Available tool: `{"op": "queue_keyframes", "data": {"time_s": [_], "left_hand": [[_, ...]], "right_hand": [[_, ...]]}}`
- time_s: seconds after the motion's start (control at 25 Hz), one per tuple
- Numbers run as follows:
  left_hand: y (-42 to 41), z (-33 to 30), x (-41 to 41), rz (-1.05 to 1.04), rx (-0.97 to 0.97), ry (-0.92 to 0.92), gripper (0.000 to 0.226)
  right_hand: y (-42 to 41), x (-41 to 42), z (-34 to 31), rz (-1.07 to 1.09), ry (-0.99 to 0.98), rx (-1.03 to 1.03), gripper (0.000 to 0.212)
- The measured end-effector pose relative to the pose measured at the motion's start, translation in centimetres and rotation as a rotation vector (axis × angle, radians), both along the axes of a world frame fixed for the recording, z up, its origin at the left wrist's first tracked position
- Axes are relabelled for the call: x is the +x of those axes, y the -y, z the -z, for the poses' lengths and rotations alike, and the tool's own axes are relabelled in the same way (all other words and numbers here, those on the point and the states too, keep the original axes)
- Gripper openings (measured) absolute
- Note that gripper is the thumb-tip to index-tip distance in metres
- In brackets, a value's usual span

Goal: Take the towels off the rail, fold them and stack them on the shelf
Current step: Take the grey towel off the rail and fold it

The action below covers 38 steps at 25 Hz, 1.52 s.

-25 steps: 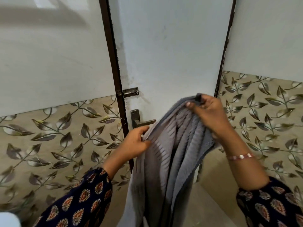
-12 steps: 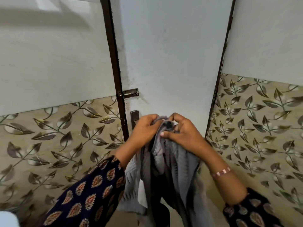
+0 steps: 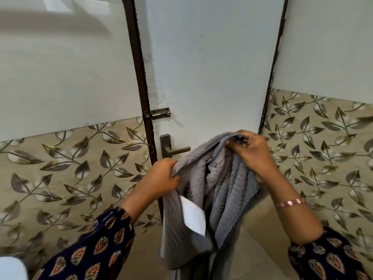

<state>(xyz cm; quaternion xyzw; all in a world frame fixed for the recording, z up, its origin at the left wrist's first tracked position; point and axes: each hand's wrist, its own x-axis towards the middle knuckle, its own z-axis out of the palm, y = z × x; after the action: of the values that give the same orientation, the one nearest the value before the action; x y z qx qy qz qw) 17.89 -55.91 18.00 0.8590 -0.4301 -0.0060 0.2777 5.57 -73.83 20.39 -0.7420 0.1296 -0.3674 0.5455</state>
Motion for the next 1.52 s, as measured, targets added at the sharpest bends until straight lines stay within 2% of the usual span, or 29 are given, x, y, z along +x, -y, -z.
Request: {"op": "queue_keyframes", "data": {"time_s": [0.12,0.24,0.36,0.44,0.52,0.56,0.64,0.68,0.8,0.88,0.96,1.0,1.08,1.2,1.32,1.44,1.52], "left_hand": [[-1.6,1.9,0.9,-0.176,-0.017,-0.064,0.022],[-2.8,2.0,1.5,-0.309,-0.094,0.000,0.030],[-4.1,1.9,1.9,-0.382,-0.069,0.079,0.032],[-5.3,2.5,2.7,-0.408,-0.072,0.062,0.031],[-6.5,3.2,3.3,-0.431,-0.192,-0.123,0.024],[-6.9,3.1,3.2,-0.428,-0.303,-0.320,0.019],[-6.9,3.0,2.5,-0.419,-0.515,-0.743,0.013],[-6.6,2.9,2.2,-0.446,-0.562,-0.883,0.014],[-4.8,2.1,1.1,-0.476,-0.551,-1.102,0.026],[-3.3,1.4,0.3,-0.424,-0.584,-1.190,0.029],[-1.5,0.6,-0.3,-0.390,-0.614,-1.170,0.029],[-0.5,0.4,-0.7,-0.387,-0.611,-1.130,0.029],[1.5,0.1,-1.7,-0.368,-0.611,-1.088,0.029],[4.2,-0.2,-3.4,-0.268,-0.667,-1.117,0.022],[5.7,-0.9,-4.0,-0.155,-0.683,-0.971,0.019],[5.4,-1.6,-3.9,-0.043,-0.694,-0.887,0.029],[4.2,-2.1,-3.7,0.086,-0.655,-0.845,0.027]], "right_hand": [[2.2,-0.5,-0.4,0.111,0.021,0.030,0.016],[3.0,-0.6,-0.2,0.132,-0.018,0.021,0.013],[3.5,-0.9,0.0,0.165,-0.004,0.010,0.018],[4.2,-1.1,-0.1,0.196,-0.002,-0.002,0.020],[4.8,-1.5,-0.3,0.224,-0.015,-0.004,0.013],[5.1,-1.6,-0.3,0.230,-0.018,0.009,0.006],[6.1,-1.5,-0.1,0.244,-0.037,0.056,0.013],[6.6,-1.3,0.1,0.253,-0.057,0.084,0.015],[8.3,-0.1,1.1,0.332,-0.180,0.167,0.015],[9.4,0.4,1.3,0.343,-0.384,0.156,0.030],[9.0,0.3,0.6,0.308,-0.541,0.166,0.024],[8.5,0.2,0.2,0.270,-0.543,0.179,0.018],[6.3,0.2,-0.6,0.131,-0.489,0.218,0.013],[2.7,1.2,0.4,-0.059,-0.434,0.292,0.022],[0.1,2.3,0.3,-0.161,-0.326,0.505,0.023],[-1.4,2.4,-1.1,-0.235,-0.223,0.629,0.020],[-2.3,2.5,-1.5,-0.246,-0.155,0.686,0.016]]}}
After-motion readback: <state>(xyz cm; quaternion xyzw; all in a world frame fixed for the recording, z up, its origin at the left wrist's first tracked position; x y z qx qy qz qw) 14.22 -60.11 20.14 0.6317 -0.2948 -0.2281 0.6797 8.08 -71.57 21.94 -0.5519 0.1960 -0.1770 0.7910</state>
